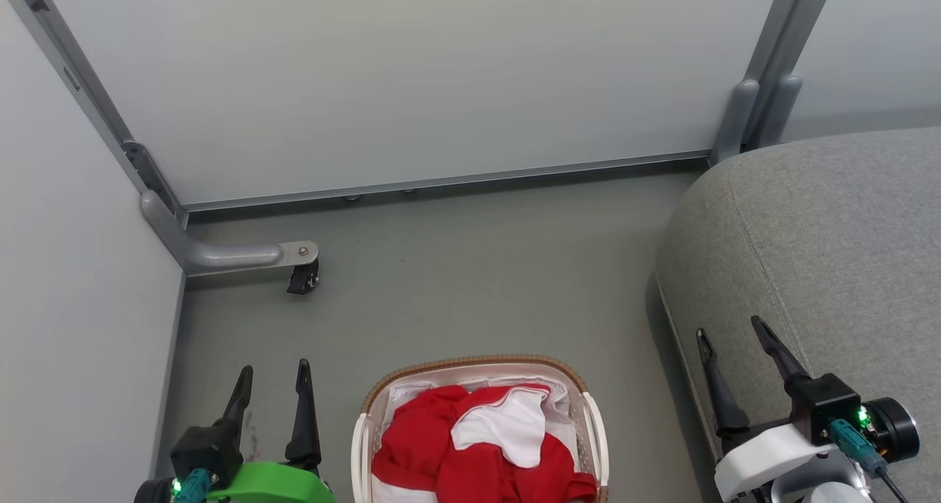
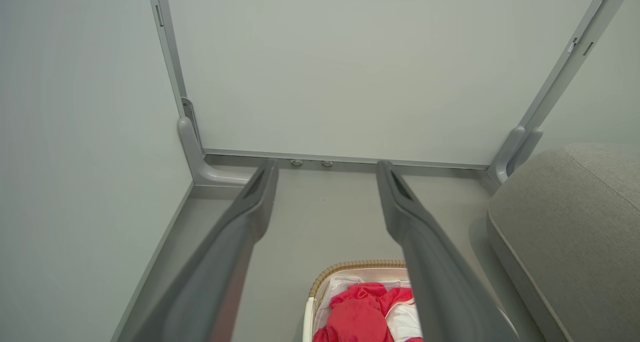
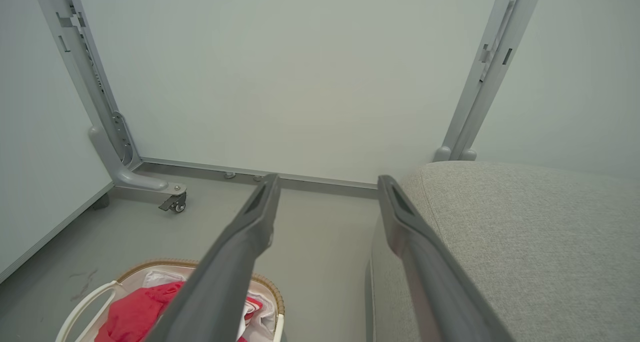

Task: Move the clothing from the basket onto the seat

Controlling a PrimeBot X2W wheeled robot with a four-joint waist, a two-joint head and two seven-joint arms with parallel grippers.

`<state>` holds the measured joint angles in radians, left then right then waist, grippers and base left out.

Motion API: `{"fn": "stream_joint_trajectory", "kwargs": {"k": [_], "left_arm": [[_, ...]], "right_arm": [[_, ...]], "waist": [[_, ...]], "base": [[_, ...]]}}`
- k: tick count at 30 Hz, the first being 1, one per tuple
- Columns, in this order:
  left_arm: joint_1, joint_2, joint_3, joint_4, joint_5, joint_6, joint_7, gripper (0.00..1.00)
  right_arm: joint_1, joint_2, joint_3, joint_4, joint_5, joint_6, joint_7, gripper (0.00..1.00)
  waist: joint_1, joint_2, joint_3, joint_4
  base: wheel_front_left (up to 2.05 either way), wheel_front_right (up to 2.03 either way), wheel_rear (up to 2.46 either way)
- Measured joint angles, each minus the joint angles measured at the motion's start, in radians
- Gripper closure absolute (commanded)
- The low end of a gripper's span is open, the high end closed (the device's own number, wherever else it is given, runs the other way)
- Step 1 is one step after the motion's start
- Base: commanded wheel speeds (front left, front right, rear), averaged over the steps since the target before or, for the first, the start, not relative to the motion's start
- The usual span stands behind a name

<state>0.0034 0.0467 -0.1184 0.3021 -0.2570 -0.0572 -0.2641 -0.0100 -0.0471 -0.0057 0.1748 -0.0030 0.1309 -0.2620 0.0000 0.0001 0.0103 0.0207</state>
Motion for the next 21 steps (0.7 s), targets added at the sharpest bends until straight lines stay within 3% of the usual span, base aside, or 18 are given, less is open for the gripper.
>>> {"fn": "stream_joint_trajectory", "kwargs": {"k": [21], "left_arm": [[-0.042,0.001,-0.033,0.026,0.018,-0.006,-0.001,0.00]], "right_arm": [[-0.017,0.000,-0.001,-0.022,0.002,0.000,0.000,0.00]], "waist": [[0.0000,0.0000,0.050,-0.012]], "base": [[0.00,0.00,0.00]]}}
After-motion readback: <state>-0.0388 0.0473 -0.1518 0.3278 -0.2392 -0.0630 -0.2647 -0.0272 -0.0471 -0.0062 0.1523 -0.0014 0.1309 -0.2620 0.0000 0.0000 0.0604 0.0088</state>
